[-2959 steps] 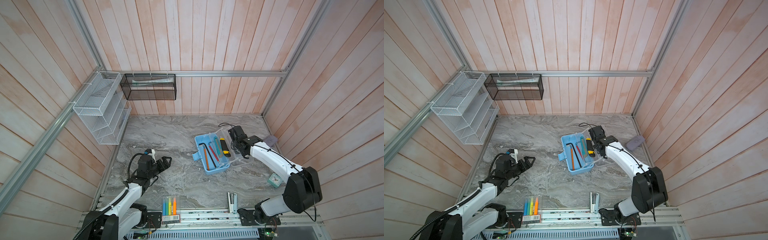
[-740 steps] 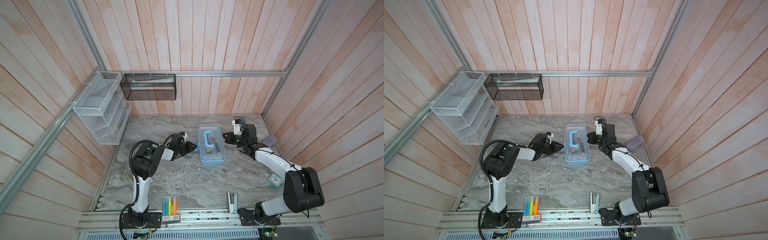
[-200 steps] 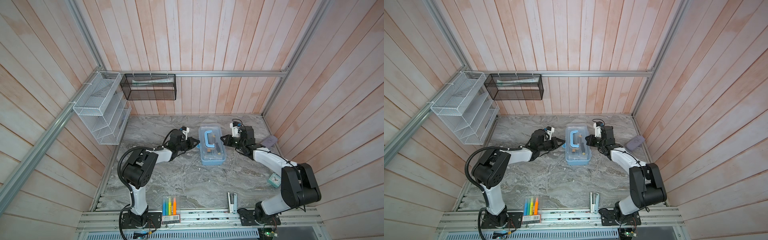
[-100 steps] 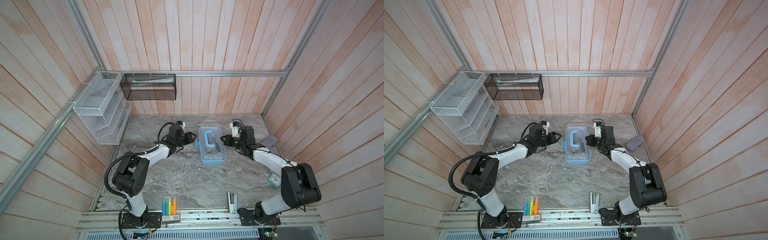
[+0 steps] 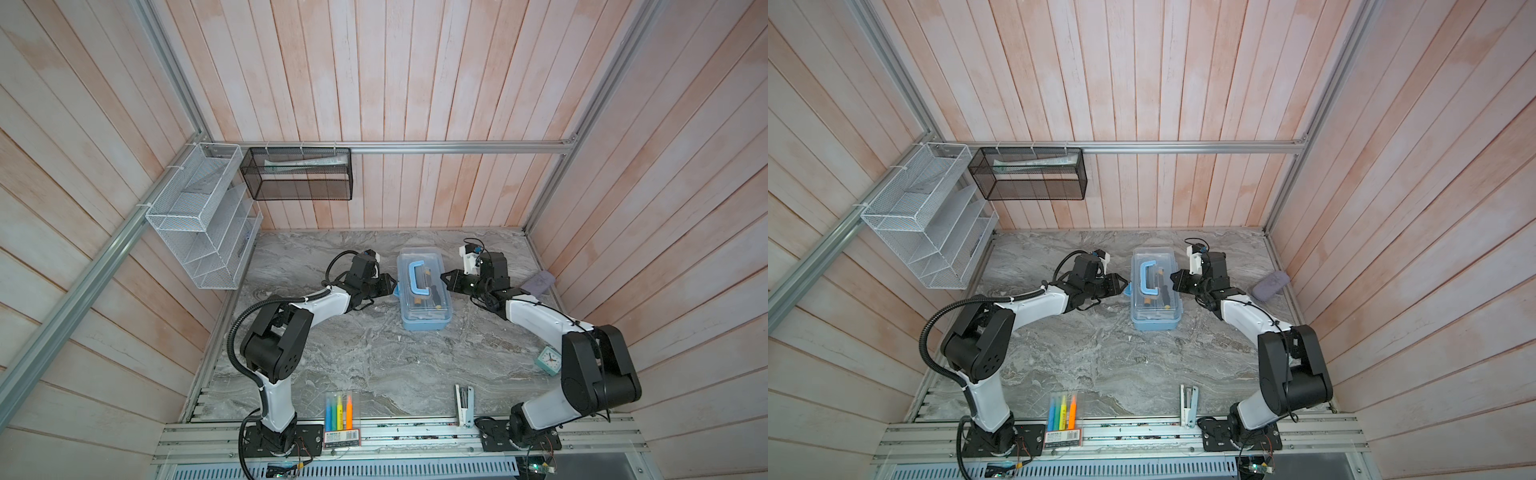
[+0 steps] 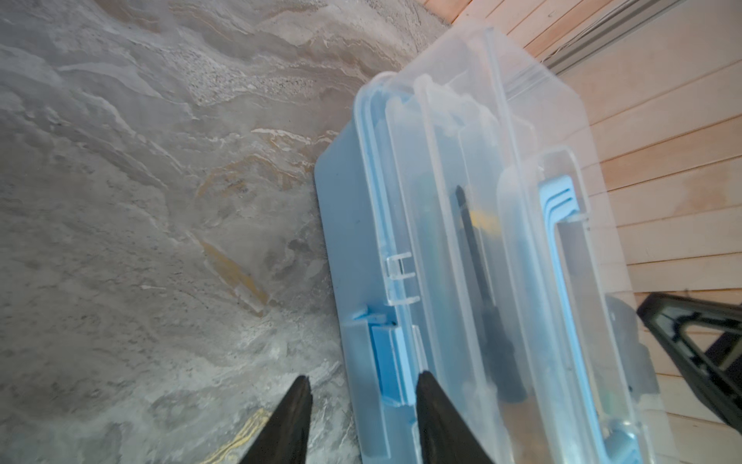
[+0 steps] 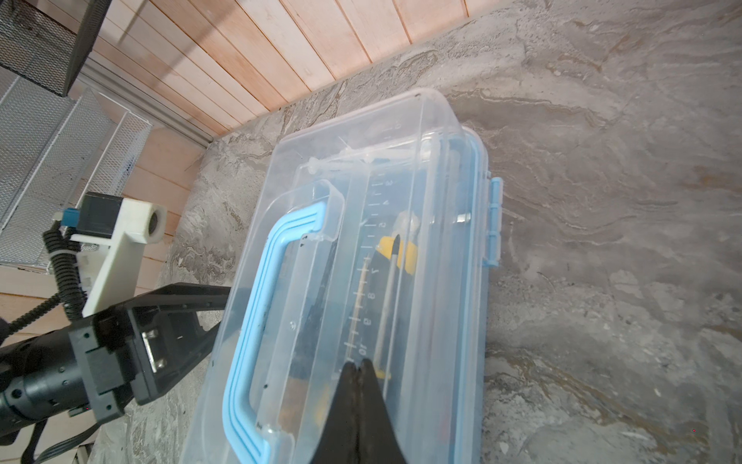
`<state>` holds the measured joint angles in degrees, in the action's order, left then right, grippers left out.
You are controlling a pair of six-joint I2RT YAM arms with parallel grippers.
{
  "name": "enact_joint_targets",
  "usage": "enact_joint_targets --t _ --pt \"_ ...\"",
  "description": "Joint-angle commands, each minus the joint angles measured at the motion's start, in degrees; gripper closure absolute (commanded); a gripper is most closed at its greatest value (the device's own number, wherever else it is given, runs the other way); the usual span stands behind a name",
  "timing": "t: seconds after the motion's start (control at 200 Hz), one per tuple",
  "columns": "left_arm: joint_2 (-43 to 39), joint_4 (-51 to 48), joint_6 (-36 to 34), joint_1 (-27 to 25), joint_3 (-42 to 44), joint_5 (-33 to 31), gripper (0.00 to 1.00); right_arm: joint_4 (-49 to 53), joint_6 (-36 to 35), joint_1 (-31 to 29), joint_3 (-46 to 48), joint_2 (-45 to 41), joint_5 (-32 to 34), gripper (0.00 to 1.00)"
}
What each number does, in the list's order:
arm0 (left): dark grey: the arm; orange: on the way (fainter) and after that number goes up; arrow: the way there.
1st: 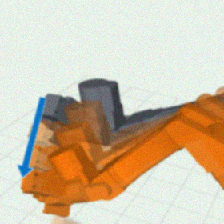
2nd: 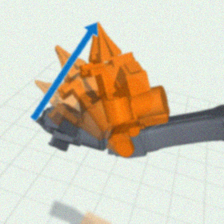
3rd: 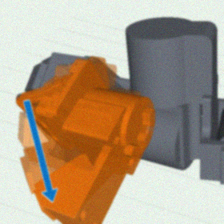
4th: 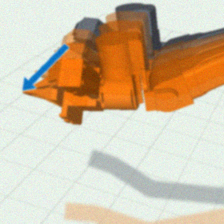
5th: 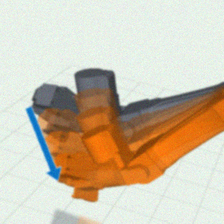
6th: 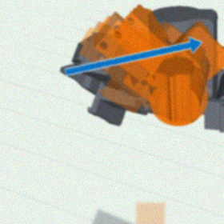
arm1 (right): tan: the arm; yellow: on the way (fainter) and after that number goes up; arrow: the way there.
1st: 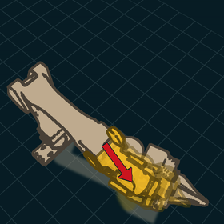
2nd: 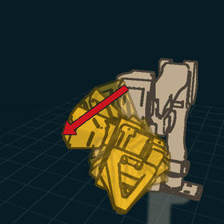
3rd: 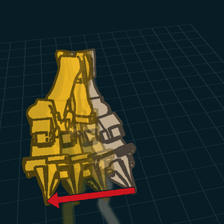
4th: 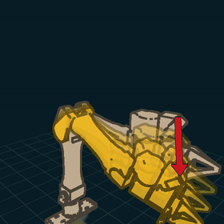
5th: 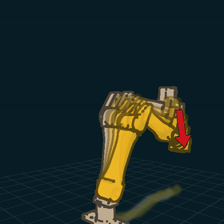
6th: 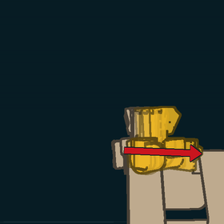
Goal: Pack the tool kit
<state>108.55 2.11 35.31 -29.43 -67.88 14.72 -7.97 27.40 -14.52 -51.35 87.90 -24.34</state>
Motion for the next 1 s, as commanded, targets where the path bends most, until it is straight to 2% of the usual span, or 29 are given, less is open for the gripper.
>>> enact_joint_targets --t 0.0,0.155,0.535,0.65,0.77,0.995 --pt "2.08 -0.43 -0.37 -0.10 -2.55 0.07 0.58 0.58 -0.77 0.28 -0.78 1.04 0.08 0.98" --pt "2.63 -1.32 0.37 -0.10 -2.87 -1.52 0.63 0.57 -0.85 0.29 -0.68 1.11 0.25 0.98" --pt "5.92 -2.11 0.11 -0.02 -5.02 -0.75 0.66 0.50 -0.77 0.27 -0.51 1.84 0.26 0.98" --pt "6.66 -2.29 0.44 -0.06 -5.68 -0.29 0.71 0.51 -0.63 0.29 -0.50 2.10 0.43 0.98" --pt "6.43 -2.11 0.77 0.13 -5.53 0.12 0.83 0.54 -0.59 0.29 -0.50 2.08 0.56 0.98" --pt "4.76 -1.70 1.69 1.04 -4.79 2.61 0.86 0.50 -0.50 0.29 -0.46 2.10 0.61 0.98"
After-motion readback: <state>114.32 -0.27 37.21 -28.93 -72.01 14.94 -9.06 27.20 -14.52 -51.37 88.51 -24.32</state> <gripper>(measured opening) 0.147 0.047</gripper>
